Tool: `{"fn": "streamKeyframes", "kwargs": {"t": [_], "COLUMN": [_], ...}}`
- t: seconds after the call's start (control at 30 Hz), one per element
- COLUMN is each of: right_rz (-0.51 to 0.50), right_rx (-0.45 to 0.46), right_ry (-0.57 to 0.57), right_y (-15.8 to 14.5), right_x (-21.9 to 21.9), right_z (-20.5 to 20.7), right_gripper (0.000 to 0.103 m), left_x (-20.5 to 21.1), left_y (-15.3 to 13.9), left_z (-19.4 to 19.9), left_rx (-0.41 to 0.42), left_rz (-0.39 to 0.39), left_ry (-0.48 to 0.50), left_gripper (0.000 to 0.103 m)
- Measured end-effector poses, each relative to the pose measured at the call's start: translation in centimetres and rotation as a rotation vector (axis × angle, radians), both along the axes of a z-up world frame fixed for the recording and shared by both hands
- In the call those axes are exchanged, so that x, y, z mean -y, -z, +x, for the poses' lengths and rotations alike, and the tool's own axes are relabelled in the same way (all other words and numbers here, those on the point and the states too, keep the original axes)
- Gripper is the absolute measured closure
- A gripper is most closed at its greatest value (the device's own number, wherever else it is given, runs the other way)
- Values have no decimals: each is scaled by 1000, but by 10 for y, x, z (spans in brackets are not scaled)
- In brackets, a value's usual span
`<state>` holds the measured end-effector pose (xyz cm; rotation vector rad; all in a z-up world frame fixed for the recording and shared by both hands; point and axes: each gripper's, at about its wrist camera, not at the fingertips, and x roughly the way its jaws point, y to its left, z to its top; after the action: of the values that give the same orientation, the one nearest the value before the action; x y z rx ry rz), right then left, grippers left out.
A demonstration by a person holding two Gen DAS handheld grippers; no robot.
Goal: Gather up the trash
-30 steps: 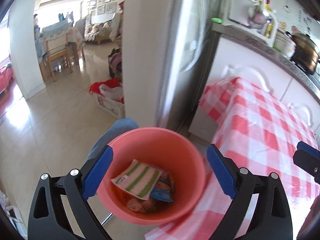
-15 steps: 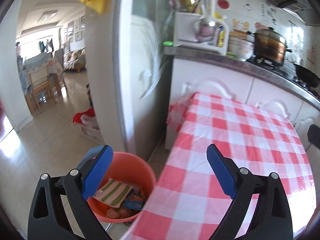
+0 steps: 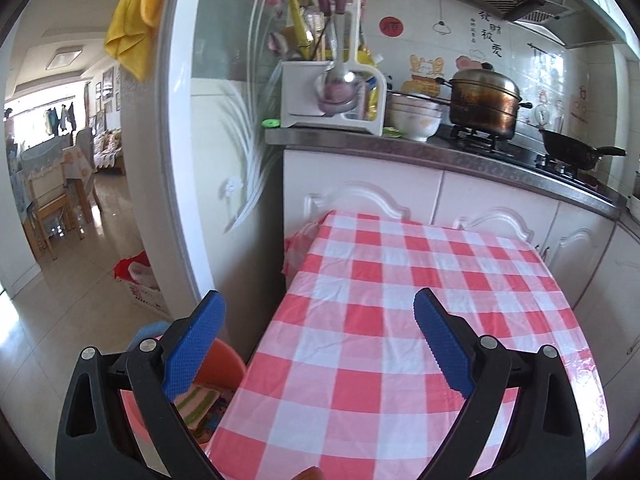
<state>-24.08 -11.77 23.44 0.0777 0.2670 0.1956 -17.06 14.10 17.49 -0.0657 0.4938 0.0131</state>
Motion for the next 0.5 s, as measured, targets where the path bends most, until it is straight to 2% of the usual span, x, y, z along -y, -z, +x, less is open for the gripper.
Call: {"fn": "streamKeyframes", "kwargs": {"t": [0.23, 0.5], "right_rz": [-4, -25], "right_rx": [53, 95], "right_ry": [58, 106], "right_y": [-10, -17], "right_x": [21, 29], "right_z": [-22, -36], "right_gripper": [4, 4], "left_x": [30, 48], "left_y": [-14, -22], "left_z": [-9, -11], "left_rx": [65, 93], "left_rz": [39, 51], "left_ry": [38, 66], "left_gripper": [5, 5]}}
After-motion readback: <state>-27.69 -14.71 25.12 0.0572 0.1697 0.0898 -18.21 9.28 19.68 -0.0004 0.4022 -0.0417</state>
